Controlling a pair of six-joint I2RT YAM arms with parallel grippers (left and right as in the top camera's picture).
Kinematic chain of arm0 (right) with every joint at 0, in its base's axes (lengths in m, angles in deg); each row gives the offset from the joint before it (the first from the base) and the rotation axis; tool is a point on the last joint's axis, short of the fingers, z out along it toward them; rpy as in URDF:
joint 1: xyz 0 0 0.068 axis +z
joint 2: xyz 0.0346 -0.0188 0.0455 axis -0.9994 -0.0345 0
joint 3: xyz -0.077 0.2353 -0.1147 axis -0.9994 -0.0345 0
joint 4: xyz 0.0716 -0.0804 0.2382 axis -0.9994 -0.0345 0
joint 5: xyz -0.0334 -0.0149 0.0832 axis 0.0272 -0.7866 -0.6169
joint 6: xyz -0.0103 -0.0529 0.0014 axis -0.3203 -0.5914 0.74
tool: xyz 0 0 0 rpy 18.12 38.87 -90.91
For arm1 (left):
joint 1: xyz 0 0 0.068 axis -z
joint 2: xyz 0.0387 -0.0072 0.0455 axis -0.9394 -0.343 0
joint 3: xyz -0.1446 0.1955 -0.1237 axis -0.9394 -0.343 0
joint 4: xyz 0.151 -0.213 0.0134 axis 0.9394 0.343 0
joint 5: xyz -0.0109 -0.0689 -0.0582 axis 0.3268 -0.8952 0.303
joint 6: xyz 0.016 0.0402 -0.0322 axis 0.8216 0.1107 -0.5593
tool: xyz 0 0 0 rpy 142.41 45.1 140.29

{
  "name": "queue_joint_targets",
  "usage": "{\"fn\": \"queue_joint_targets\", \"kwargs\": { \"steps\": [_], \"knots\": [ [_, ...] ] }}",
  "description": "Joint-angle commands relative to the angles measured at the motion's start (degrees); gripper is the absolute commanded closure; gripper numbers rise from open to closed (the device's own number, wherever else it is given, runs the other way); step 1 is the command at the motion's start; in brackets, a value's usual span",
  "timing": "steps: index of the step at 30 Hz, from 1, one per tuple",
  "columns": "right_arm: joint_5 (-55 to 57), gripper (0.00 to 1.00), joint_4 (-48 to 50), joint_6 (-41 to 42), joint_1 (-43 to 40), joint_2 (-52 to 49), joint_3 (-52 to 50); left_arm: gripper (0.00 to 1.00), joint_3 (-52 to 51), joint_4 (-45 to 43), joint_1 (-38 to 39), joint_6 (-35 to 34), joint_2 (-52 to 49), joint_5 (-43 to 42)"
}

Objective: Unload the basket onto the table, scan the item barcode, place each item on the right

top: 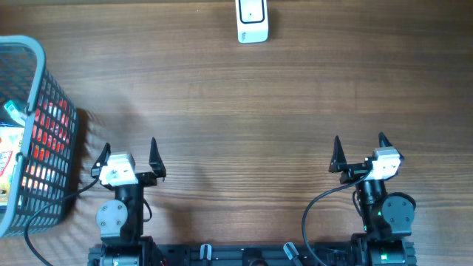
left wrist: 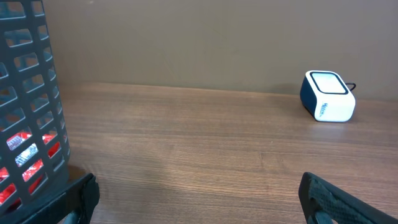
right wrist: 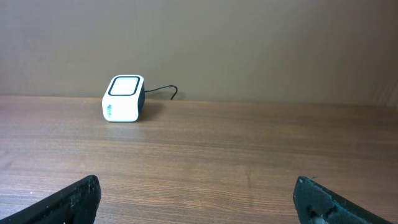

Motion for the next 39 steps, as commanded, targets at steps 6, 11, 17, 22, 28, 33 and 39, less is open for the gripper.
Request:
{"fn": "queue_joint_targets", "kwargs": {
  "steps": [6,11,17,22,28,33,39],
  "knots": [
    [-0.2,0.0,0.17,-0.96,0.33,-0.33,-0.07,0.0,-0.2,-16.06,-0.31,-5.68,0.42,-41.46],
    [-0.2,0.0,0.17,-0.96,0.33,-0.33,-0.07,0.0,6.43,-33.68,-0.33,-6.75,-0.28,-41.68],
    [-0.2,0.0,0.17,-1.01,0.33,-0.33,-0.07,0.0,40.41,-4.94,-0.37,-5.35,-24.63,-41.35],
    [-0.2,0.0,0.17,-0.96,0.33,-0.33,-0.07,0.0,81.55,41.46,-0.37,12.31,-52.89,-31.67],
    [-0.2,0.0,0.17,-0.96,0.33,-0.33,-0.07,0.0,105.85,66.4,-0.37,13.64,-70.51,2.45],
    [-0.2,0.0,0.17,-0.96,0.33,-0.33,-0.07,0.0,105.85,66.38,-5.73,9.64,-70.64,8.22],
    [-0.2,0.0,0.17,-0.98,0.33,-0.33,-0.07,0.0,105.83,64.43,-22.6,4.15,-70.53,1.11]
  ]
}}
